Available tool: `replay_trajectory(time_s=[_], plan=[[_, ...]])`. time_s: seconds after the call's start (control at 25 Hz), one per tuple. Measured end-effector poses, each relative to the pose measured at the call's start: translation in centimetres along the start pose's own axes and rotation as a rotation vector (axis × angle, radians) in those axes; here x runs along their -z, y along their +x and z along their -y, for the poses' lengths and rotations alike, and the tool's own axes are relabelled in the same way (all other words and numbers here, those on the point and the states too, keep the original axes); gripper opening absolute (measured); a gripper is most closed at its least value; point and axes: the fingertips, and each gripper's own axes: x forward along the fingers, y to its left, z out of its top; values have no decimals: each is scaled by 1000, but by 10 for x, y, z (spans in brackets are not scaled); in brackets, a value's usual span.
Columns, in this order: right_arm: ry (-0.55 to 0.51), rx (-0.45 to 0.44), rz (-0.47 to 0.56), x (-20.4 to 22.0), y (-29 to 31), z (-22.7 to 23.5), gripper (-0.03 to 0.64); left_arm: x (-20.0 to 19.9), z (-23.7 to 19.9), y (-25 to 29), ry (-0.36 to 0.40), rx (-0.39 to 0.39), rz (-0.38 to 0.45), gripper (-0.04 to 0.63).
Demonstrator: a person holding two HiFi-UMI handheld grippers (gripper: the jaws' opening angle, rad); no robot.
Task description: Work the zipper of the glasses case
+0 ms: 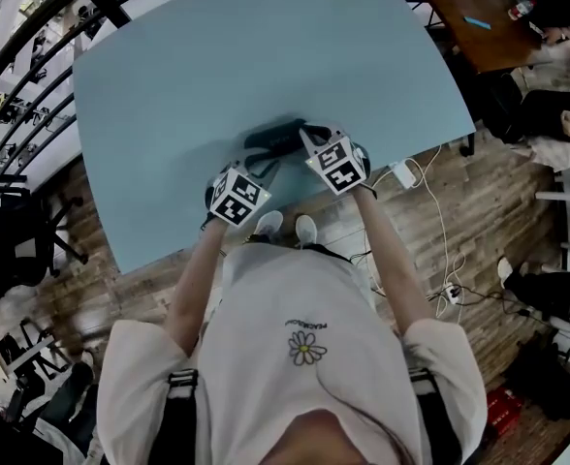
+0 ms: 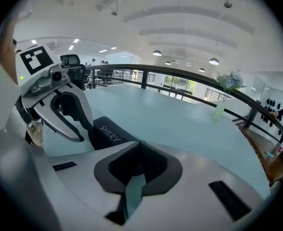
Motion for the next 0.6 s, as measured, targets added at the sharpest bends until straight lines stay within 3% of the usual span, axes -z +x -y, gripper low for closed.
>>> replay_trajectory(time_s=[0.16, 0.4, 0.6], plan=[[10, -46, -46, 1, 2, -1, 8, 1, -6, 0, 3, -16, -11, 58], [-89, -60, -132, -1, 4, -12, 8, 6, -36, 2, -9, -64, -18, 49], [-45, -104, -140, -6, 8, -27, 8, 4, -75, 9, 0, -93, -37, 49]])
